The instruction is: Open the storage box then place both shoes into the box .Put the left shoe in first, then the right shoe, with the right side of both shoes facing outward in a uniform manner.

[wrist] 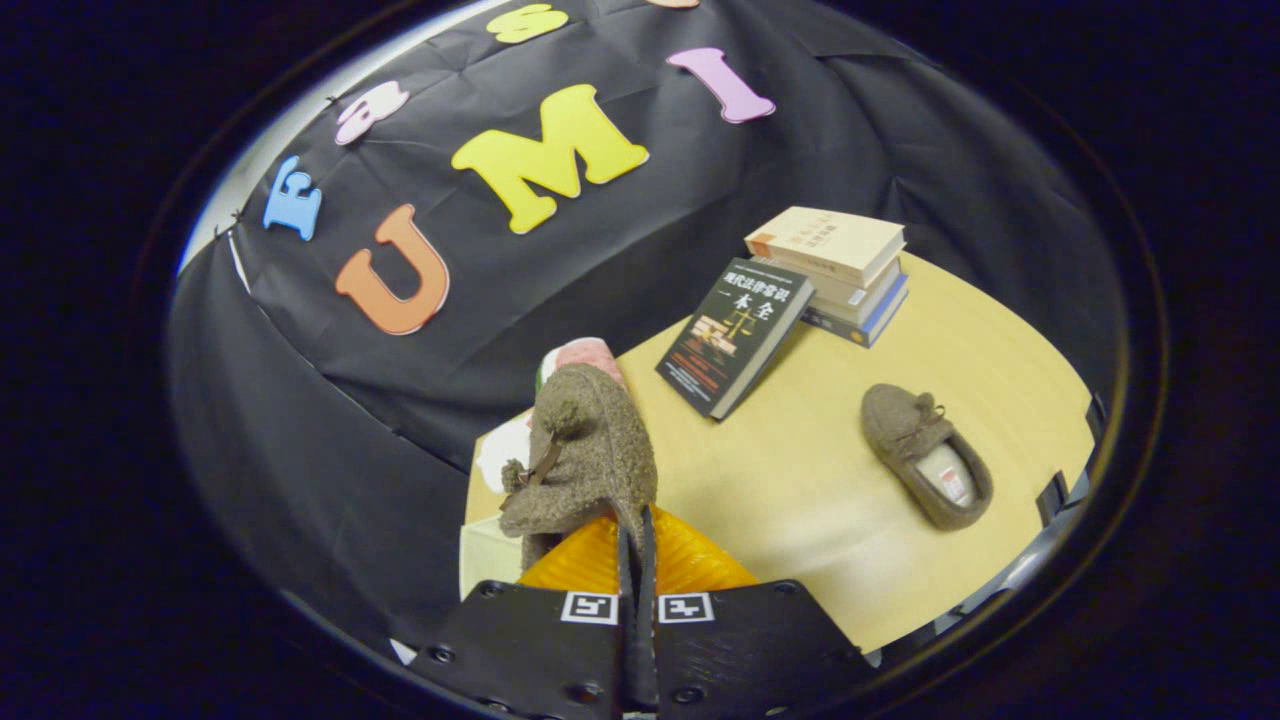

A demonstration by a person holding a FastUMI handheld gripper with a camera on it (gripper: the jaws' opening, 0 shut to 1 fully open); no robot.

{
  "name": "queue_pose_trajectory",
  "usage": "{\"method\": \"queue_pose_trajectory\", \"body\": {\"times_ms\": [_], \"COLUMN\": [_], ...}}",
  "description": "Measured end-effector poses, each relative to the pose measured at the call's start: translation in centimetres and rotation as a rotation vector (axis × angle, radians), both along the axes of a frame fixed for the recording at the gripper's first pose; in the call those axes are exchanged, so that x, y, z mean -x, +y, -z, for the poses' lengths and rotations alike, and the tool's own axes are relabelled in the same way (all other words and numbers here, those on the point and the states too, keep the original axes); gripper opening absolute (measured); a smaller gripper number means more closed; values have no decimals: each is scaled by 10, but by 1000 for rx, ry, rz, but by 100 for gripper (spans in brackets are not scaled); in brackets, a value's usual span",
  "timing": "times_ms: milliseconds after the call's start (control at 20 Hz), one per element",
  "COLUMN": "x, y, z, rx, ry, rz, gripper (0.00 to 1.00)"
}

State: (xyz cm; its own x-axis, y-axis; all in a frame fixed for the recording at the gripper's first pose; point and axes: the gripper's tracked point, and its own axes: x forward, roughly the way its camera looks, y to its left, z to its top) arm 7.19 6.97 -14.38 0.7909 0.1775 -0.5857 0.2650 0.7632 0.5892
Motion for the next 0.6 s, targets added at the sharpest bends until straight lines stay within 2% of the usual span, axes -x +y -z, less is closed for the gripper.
{"method": "queue_pose_trajectory", "body": {"times_ms": [100, 300, 600], "x": [-1, 1, 11], "y": [33, 110, 179], "z": [-3, 8, 48], "rx": [-1, -17, 21], "ry": [6, 40, 94], "rz": [-1, -68, -135], "gripper": [0, 0, 0]}}
